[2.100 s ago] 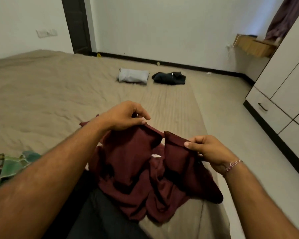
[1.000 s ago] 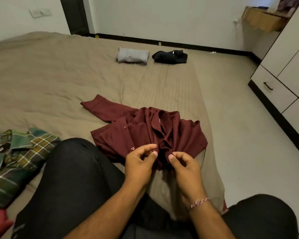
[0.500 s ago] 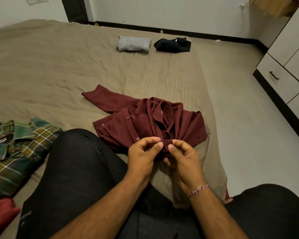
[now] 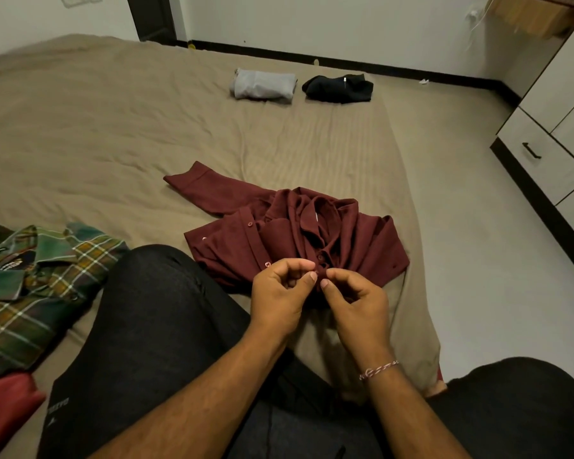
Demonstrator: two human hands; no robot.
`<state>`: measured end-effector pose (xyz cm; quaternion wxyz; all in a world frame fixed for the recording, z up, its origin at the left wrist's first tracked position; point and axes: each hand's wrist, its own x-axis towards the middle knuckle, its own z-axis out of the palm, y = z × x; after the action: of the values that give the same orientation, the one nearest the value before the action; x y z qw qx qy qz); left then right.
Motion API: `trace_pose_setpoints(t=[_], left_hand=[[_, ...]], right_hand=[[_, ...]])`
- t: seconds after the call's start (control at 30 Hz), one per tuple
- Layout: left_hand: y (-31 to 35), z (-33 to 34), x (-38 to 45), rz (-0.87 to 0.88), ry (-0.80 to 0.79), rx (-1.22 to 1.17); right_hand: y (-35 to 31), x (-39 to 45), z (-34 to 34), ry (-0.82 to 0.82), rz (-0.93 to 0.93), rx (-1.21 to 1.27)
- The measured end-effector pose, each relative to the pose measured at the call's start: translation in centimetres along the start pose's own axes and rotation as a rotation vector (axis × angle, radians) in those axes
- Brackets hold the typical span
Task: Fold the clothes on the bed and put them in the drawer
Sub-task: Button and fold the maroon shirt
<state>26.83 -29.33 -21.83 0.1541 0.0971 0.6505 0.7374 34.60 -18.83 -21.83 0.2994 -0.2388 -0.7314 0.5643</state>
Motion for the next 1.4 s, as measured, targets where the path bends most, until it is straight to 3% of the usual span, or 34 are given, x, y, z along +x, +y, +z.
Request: trace_pose_setpoints(t=[0.3,0.6,0.8,0.97,1.4], left_hand=[[-0.2,-0.3,0.6,0.040,-0.027,0.082],[-0.2,-0.7,1.8,0.068,-0.122,0.166],[-0.2,-0.8,2.1,-0.143,-0.157,-0.097],[-0.7,-0.6,2.0,-0.298,-0.150,-0.204],[-0.8,-0.5,1.7,-0.029,-0.043,0.281]], right_hand=[[0.0,1.0,-0.2,-0.076,0.180,0.153],[0.9,2.1,-0.8,-0.164,-0.092,-0.103],[1.1,2.2,-1.1,-0.187,-0.004,0.092],[1.5,2.3,-0.7,-0.195,0.002,0.116],[2.0,1.9,0.5,-0.051,-0.327,-0.411]])
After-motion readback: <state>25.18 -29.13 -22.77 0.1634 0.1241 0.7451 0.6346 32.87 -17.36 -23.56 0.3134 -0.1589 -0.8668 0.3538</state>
